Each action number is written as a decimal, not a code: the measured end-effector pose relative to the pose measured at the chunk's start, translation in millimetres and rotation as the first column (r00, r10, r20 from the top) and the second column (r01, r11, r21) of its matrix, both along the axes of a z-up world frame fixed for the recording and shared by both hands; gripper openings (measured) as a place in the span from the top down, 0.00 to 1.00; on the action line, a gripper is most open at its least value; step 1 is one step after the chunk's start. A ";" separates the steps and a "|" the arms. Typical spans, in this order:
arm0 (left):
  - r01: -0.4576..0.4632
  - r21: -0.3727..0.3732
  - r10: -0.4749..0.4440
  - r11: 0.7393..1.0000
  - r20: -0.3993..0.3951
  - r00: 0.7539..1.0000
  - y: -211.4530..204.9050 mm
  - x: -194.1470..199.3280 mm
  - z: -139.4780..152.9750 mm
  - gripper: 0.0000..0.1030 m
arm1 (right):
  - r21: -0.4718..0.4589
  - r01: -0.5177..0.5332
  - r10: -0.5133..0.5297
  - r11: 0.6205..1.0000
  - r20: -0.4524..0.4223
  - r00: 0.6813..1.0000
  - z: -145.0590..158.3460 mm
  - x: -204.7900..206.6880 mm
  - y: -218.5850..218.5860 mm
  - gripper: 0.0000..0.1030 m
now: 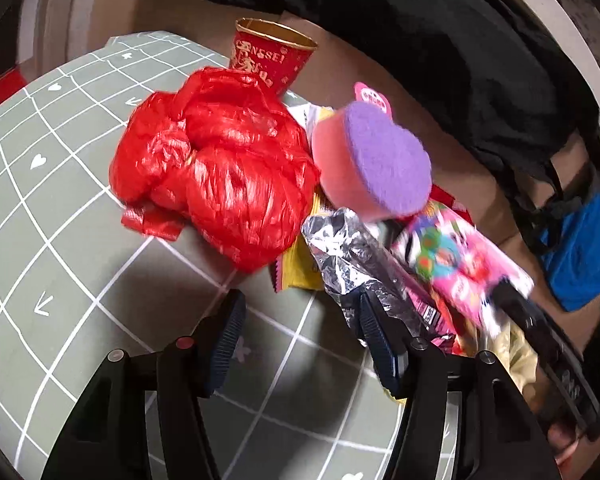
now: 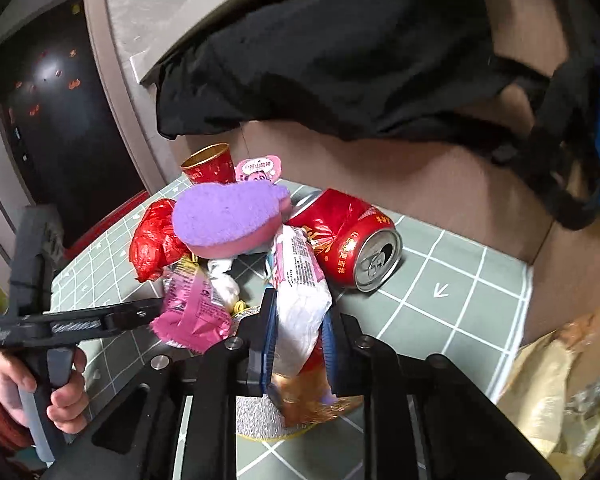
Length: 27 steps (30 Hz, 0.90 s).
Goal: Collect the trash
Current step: 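Reach both grippers into the trash pile on the table, then grasp the white snack packet with the right gripper while the left grasps a gold wrapper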
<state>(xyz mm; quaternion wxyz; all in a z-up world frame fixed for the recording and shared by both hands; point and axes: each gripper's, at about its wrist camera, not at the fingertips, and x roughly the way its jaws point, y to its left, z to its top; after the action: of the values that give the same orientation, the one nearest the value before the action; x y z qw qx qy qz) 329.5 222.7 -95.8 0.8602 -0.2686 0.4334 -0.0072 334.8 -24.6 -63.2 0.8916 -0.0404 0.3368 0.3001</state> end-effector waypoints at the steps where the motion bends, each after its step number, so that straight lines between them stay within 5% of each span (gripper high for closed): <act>1: -0.001 0.003 0.001 1.000 -0.010 1.000 -1.4 4.0 0.3 0.42 | -0.005 0.001 -0.001 1.000 0.006 1.000 0.7 -0.4 0.8 0.83; 3: 0.002 0.003 -0.002 1.000 -0.021 1.000 -5.6 11.2 1.2 0.44 | -0.017 0.005 -0.005 1.000 0.007 1.000 -1.3 -4.1 0.4 0.84; 8: 0.102 -0.021 -0.101 0.995 0.024 0.995 -23.8 28.6 9.3 0.74 | -0.005 0.018 -0.019 1.000 -0.021 1.000 -11.0 -10.7 -7.2 0.84; 11: 0.127 0.028 -0.128 0.992 0.057 0.990 -33.9 31.0 16.4 0.89 | -0.005 0.027 -0.027 1.000 -0.017 0.999 -11.6 -15.1 -10.3 0.84; 27: 0.070 0.309 -0.172 0.948 0.317 0.933 -38.5 -48.8 100.5 0.99 | 0.072 0.012 -0.019 0.997 0.094 0.995 36.3 -40.8 -25.8 0.85</act>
<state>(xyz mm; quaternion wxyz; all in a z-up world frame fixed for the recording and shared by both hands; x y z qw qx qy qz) 280.7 184.1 4.7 0.9501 -0.1053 0.2904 -0.0428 294.0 -50.4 -27.0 0.9098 -0.0201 0.2833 0.3026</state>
